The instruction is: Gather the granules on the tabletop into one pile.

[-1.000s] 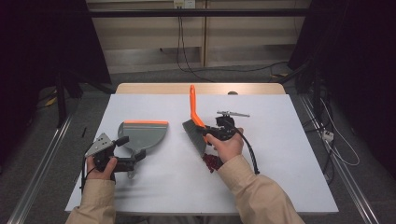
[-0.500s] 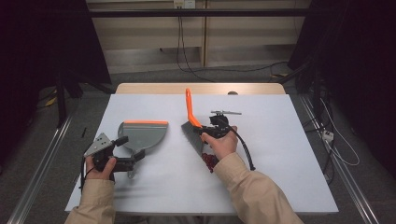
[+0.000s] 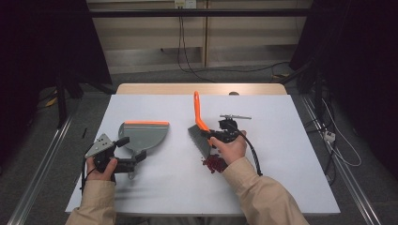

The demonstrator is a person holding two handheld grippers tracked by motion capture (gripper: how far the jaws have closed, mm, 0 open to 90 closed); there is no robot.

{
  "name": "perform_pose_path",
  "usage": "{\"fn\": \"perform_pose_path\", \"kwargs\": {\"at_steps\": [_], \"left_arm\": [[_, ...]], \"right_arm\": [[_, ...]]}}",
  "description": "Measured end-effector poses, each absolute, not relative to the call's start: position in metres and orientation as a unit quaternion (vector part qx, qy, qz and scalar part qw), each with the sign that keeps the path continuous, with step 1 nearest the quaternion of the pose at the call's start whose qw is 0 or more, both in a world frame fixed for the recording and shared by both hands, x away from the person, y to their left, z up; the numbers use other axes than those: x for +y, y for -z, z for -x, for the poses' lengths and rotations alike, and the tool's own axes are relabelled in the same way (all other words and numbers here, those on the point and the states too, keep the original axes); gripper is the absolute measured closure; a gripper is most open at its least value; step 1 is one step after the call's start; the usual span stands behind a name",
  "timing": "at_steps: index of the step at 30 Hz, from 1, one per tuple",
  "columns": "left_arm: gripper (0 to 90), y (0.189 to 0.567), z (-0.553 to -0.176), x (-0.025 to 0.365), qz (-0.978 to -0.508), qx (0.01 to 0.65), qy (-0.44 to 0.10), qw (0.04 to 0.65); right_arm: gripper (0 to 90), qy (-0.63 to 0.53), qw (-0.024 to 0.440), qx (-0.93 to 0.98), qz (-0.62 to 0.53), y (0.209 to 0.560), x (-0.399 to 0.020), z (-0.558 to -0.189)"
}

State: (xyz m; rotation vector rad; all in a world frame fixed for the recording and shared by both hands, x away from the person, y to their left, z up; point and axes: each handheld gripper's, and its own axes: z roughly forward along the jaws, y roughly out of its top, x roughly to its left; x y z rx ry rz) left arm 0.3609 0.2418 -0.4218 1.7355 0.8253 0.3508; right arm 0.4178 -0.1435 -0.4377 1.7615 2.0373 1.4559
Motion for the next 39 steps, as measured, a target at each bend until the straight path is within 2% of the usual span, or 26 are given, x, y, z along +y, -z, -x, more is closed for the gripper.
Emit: {"fn": "perform_pose_path", "kwargs": {"at_steps": [11, 15, 23, 28, 33, 39], "left_arm": [[4.0, 0.422, -0.362, 0.241, -0.737, 0.350, -0.148, 0.559], [4.0, 0.422, -0.362, 0.241, -0.737, 0.350, -0.147, 0.559], [4.0, 0.422, -0.361, 0.242, -0.737, 0.348, -0.149, 0.560], [4.0, 0.421, -0.362, 0.240, -0.738, 0.347, -0.149, 0.559], [4.0, 0.421, -0.362, 0.242, -0.737, 0.348, -0.150, 0.560], [4.0, 0.421, -0.362, 0.242, -0.737, 0.349, -0.149, 0.559]], "right_arm": [[71.3, -0.509, 0.021, 0.654, -0.560, 0.424, -0.128, -0.419], [71.3, -0.497, 0.014, 0.666, -0.556, 0.433, -0.114, -0.421], [71.3, -0.467, 0.033, 0.687, -0.556, 0.435, -0.128, -0.416], [71.3, -0.487, 0.023, 0.668, -0.563, 0.428, -0.140, -0.412], [71.2, -0.495, 0.038, 0.659, -0.566, 0.423, -0.139, -0.424], [71.2, -0.488, 0.048, 0.663, -0.567, 0.434, -0.131, -0.441]]}}
